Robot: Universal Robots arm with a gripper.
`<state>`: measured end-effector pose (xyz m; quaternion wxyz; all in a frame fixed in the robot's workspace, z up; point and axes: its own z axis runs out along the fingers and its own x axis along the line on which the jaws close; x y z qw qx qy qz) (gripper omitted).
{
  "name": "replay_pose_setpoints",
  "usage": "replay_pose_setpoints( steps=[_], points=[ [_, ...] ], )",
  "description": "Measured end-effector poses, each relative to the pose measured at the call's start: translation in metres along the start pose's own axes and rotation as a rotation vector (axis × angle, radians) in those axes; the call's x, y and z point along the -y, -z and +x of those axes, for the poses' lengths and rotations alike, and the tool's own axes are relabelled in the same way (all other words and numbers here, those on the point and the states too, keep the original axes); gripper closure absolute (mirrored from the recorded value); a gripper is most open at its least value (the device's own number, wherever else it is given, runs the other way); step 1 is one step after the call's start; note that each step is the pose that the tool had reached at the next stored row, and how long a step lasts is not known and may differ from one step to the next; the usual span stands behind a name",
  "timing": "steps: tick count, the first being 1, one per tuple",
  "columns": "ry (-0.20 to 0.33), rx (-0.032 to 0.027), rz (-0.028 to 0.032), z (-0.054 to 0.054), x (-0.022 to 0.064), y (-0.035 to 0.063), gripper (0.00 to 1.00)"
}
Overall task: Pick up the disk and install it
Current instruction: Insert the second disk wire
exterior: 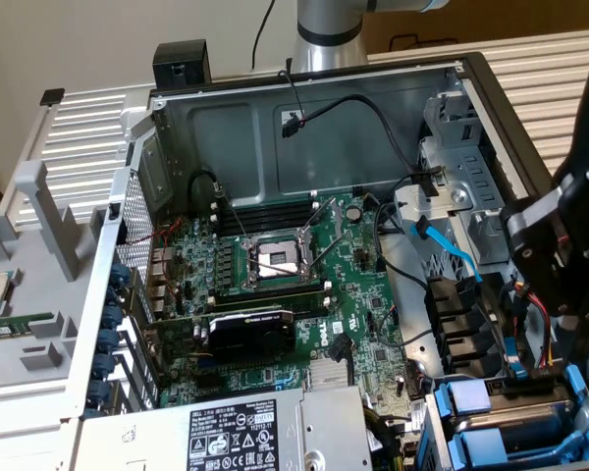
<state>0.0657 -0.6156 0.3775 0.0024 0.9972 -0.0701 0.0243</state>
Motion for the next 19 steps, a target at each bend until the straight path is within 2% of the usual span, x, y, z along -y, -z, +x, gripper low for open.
replay_pose_setpoints(
  steps=[4,19],
  points=[
    [0.008,0.0022,0.0162,0.0005,-0.0049,-0.0043,0.89],
    [0.011,0.0023,0.017,-0.0002,-0.0052,-0.0053,0.89]
  ],
)
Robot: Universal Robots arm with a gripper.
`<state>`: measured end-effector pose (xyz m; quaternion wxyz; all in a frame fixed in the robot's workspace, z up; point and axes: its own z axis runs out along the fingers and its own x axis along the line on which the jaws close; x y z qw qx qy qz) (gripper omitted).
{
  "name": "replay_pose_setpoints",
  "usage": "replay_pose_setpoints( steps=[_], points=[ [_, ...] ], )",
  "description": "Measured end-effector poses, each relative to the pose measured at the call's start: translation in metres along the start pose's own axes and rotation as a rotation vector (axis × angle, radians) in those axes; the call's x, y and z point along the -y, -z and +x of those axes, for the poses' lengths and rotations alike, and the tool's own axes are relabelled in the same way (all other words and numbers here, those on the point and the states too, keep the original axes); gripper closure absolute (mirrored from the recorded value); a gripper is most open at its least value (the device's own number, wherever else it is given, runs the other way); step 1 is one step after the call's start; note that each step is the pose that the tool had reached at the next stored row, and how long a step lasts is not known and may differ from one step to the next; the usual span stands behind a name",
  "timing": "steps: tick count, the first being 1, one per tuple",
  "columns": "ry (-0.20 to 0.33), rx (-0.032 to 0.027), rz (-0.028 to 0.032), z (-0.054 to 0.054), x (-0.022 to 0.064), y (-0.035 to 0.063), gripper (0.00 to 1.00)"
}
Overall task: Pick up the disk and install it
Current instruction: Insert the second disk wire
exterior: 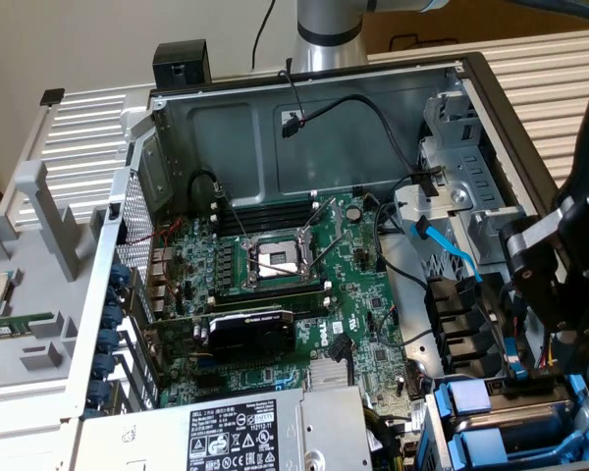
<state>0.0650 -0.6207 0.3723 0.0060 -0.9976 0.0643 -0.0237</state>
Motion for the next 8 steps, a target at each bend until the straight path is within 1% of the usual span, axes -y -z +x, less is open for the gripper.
replay_pose_setpoints(
  steps=[6,8],
  points=[
    [0.001,0.0001,0.0001,-0.0001,-0.0001,-0.0029,0.89],
    [0.001,0.0011,0.0056,-0.0001,-0.001,-0.0032,0.89]
  ],
)
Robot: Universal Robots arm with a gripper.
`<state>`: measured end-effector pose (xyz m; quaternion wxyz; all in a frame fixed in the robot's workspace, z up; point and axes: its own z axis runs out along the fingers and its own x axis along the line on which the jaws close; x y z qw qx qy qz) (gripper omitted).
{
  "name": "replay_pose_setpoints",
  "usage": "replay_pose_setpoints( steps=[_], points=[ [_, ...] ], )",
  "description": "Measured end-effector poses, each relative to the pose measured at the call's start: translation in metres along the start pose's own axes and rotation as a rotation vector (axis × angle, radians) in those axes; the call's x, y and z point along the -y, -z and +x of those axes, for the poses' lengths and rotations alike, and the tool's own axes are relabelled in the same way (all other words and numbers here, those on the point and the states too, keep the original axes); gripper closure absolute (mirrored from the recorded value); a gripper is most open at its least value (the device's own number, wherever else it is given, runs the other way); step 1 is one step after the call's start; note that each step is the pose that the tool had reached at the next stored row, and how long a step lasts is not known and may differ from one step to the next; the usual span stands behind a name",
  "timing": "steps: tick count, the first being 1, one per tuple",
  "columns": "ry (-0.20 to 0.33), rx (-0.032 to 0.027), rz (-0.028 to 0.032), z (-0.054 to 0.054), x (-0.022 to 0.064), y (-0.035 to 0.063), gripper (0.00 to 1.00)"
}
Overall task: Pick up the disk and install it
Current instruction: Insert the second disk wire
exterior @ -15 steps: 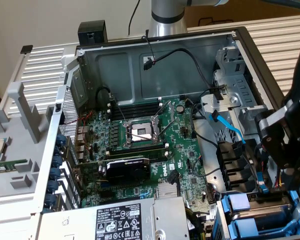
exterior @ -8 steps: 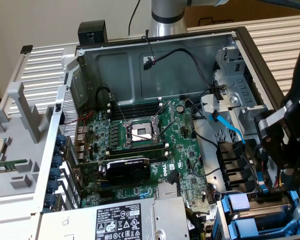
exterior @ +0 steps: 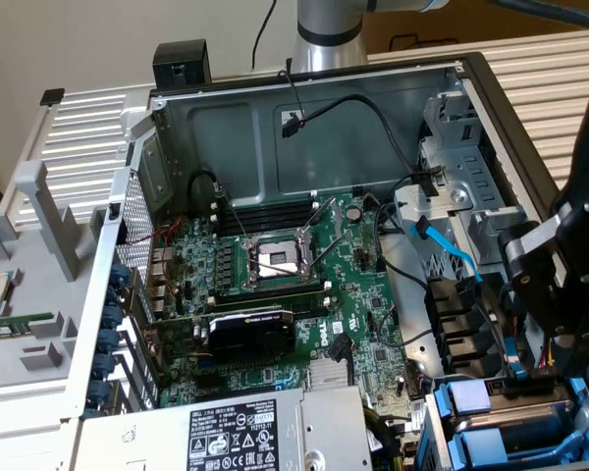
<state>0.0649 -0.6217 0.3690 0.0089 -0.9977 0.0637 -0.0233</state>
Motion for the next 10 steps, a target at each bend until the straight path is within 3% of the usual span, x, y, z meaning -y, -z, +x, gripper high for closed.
replay_pose_setpoints(
  steps=[10],
  points=[
    [-0.001,0.002,0.0148,0.001,-0.0071,-0.0002,0.89]
  ],
)
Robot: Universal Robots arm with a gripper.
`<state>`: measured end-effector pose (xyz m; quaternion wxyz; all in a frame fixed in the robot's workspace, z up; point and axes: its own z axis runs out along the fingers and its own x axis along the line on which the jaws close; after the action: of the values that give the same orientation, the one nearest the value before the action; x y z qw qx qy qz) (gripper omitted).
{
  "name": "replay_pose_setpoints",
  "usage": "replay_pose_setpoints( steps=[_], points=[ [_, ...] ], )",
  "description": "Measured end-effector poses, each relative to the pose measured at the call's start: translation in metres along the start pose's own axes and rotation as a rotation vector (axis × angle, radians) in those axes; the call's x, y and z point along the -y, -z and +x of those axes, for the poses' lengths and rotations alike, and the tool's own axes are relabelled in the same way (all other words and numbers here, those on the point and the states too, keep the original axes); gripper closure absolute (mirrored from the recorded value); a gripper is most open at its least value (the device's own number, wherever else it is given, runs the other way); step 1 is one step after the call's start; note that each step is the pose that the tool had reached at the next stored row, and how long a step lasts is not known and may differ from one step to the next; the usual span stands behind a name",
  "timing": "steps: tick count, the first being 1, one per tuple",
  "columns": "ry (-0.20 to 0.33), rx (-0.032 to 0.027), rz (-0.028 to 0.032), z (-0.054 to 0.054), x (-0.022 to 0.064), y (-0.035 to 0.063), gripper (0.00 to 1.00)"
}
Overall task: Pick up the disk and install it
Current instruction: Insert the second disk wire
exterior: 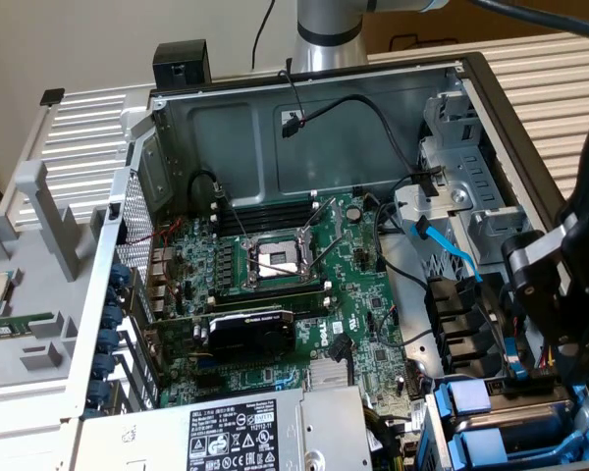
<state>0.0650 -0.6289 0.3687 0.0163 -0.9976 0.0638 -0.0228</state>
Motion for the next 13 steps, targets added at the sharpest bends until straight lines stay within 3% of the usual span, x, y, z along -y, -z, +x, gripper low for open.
replay_pose_setpoints(
  steps=[4,8,13],
  points=[
    [0.0,0.0007,0.0052,0.0001,-0.0008,-0.0004,0.89],
    [-0.001,0.0021,0.0161,0.0005,-0.0026,-0.0004,0.89],
    [-0.001,0.0028,0.0216,0.0005,-0.0031,-0.0026,0.89]
  ],
)
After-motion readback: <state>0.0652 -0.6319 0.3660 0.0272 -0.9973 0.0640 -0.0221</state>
